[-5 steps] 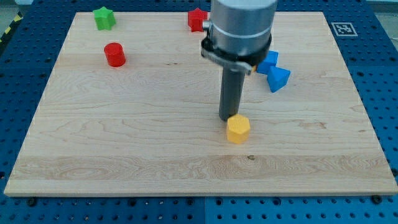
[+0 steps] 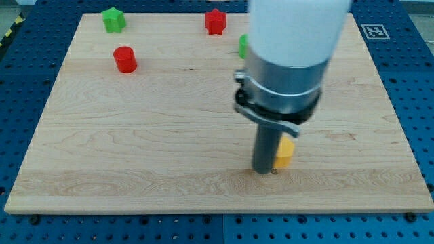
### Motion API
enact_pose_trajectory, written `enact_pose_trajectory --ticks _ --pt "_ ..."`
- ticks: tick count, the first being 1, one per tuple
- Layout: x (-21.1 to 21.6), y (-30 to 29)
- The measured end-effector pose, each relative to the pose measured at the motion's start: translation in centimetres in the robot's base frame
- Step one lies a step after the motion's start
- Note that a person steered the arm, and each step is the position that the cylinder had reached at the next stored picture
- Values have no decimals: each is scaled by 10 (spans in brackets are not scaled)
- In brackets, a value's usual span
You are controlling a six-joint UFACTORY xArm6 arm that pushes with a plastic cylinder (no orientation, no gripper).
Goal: Slide the yellow hexagon closer to the blue triangle
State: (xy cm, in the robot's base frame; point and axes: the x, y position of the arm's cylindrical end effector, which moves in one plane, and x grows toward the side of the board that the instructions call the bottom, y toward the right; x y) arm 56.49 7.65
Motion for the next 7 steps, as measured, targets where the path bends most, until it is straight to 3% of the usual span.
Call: enact_pose_trajectory --ticks 2,7 --pt "-4 50" --pt "-37 29"
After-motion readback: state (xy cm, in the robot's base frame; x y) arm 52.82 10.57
